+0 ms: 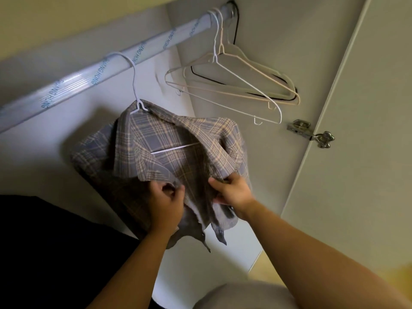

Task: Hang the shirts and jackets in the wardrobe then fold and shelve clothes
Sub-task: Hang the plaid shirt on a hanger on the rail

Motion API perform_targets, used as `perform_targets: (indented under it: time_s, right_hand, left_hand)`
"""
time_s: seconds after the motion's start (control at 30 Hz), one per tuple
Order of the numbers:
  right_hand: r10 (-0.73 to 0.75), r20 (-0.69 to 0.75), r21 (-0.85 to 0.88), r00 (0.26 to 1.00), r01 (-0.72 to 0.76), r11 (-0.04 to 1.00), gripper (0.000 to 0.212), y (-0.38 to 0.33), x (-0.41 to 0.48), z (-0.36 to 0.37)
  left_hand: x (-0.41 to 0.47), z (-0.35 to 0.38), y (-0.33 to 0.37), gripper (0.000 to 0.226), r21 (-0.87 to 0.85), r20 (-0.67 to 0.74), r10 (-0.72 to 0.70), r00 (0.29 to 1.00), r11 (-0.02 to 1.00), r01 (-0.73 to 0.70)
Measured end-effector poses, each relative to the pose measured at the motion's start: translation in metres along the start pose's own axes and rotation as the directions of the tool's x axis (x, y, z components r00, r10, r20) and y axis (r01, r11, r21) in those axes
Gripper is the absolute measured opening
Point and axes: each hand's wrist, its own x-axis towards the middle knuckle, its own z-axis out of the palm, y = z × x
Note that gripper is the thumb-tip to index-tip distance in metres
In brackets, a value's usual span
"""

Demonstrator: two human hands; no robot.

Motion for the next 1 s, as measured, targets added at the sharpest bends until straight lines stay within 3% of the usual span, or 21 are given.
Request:
perform_targets:
  time_s: [0.17,0.27,0.37,0.47,0.6,0.77,1.0]
  right_hand:
    - [-0.141,-0.083,-0.087,0.987,0.133,0.987,0.033,-0.009,-0.008,0.006]
    - [-0.205,-0.135,-0.209,0.969,0.175,0.962,0.024,-0.011,-0.009,0.010]
    - [-0.191,-0.159,-0.215,0.969,0.154,0.964,0.023,-0.008,-0.010,0.017]
    - [-0.164,-0.186,-0.292,0.969,0.104,0.951,0.033,-0.005,-0.008,0.016]
    - [-0.143,-0.193,-0.368,0.971,0.063,0.928,0.030,-0.001,-0.007,0.015]
    - [-0.103,-0.224,-0.247,0.969,0.046,0.968,0.012,-0.001,-0.007,0.020]
    - [-0.077,-0.182,-0.140,0.980,0.051,0.989,0.015,-0.011,-0.017,0.027]
  left_hand:
    - [0.008,-0.012,0.017,0.034,-0.128,-0.273,0.082,0.959,0.984,-0.121]
    - [0.013,-0.022,0.014,0.039,-0.165,-0.361,0.069,0.930,0.977,-0.136]
    - [0.016,-0.030,0.008,0.045,-0.217,-0.356,-0.008,0.934,0.973,-0.075]
    - [0.022,-0.038,0.000,0.036,-0.247,-0.333,-0.057,0.941,0.968,-0.029]
    - [0.024,-0.049,-0.001,0.031,-0.285,-0.353,-0.089,0.931,0.958,-0.017]
    - [0.030,-0.054,0.004,0.011,-0.248,-0.372,-0.032,0.928,0.966,-0.066]
    - [0.024,-0.050,0.013,0.004,-0.105,-0.317,0.062,0.947,0.989,-0.100]
